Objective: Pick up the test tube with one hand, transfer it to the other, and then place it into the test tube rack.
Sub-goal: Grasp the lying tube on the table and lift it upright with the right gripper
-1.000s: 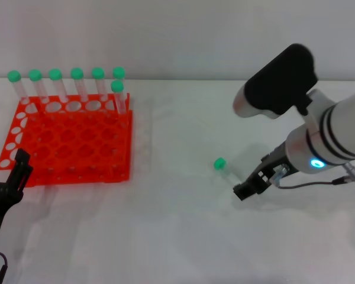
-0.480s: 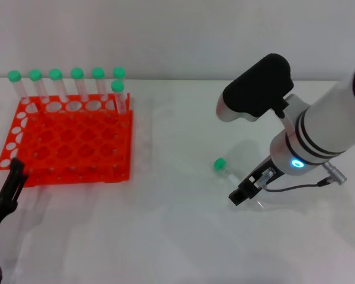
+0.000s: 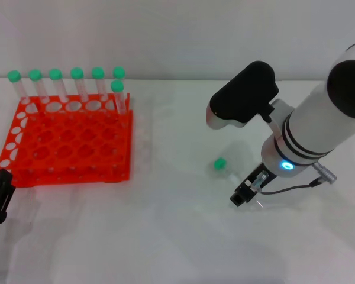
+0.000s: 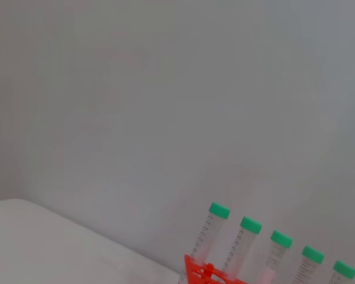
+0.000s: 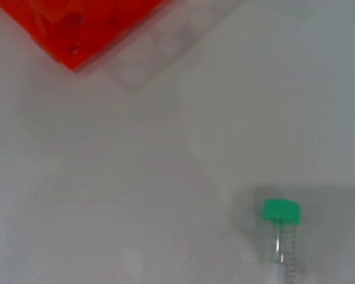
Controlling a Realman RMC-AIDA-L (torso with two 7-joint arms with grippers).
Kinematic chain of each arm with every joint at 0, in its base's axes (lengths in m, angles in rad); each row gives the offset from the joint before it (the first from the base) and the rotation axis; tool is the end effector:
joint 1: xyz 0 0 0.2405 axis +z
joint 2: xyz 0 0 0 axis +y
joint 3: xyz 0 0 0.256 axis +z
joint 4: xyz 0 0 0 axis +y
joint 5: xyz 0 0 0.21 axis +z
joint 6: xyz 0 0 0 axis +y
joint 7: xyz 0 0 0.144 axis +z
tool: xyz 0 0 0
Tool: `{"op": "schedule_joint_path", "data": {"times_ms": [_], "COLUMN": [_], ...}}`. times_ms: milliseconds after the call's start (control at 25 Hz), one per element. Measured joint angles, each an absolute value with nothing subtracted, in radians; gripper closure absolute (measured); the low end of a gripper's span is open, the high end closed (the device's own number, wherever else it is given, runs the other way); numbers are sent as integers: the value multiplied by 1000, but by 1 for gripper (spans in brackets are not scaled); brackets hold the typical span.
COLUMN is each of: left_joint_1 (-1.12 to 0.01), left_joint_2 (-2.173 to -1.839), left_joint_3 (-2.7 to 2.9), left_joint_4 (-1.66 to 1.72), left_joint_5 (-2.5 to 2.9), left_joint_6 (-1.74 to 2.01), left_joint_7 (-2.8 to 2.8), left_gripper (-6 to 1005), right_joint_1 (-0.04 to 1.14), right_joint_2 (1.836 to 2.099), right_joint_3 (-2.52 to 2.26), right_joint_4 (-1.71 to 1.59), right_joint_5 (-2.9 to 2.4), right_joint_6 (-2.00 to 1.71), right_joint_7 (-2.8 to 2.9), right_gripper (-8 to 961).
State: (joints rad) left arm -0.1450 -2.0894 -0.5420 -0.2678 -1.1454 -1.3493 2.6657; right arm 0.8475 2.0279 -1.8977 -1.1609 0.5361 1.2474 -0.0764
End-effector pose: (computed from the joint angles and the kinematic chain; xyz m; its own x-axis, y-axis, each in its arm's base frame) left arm -0.3643 0.2265 -0.0261 0.3205 -0.0180 0.9471 0.9471 -0.0102 -0.3207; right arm 0.1231 0.3743 -0.0784 0.7390 -0.6279 0.2441 -0.4175 -0.7112 -0.5655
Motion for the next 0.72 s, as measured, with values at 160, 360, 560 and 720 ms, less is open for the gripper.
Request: {"op": "schedule_joint_path", "data": {"times_ms": [160, 360, 560, 720], "left_joint_1": [-145, -144, -145, -149], "left_joint_2": [-2089, -2089, -2089, -2089], "left_joint_3": [-541, -541, -540, -538], "left_joint_4": [-267, -269, -270, -271], "left_joint_5": [-1146, -1146, -1145, -1139], "left_joint_6": [-1350, -1350, -1350, -1350], "left_joint_7": [2663, 2663, 2663, 2663], "left_gripper": [173, 174, 176, 178], "right_joint_1": [862, 871, 877, 884], "right_joint_2": [2028, 2028, 2028, 2028], "right_joint_3": [-1907, -1913, -1916, -1919], "right_joint_4": [-1129, -1099, -1080, -1067], "right_joint_5": [544, 545, 545, 545], "right_joint_6": [1241, 1233, 1224, 1219], "right_joint_7": [-76, -76, -76, -77], "right_gripper": [347, 429, 489, 554]}}
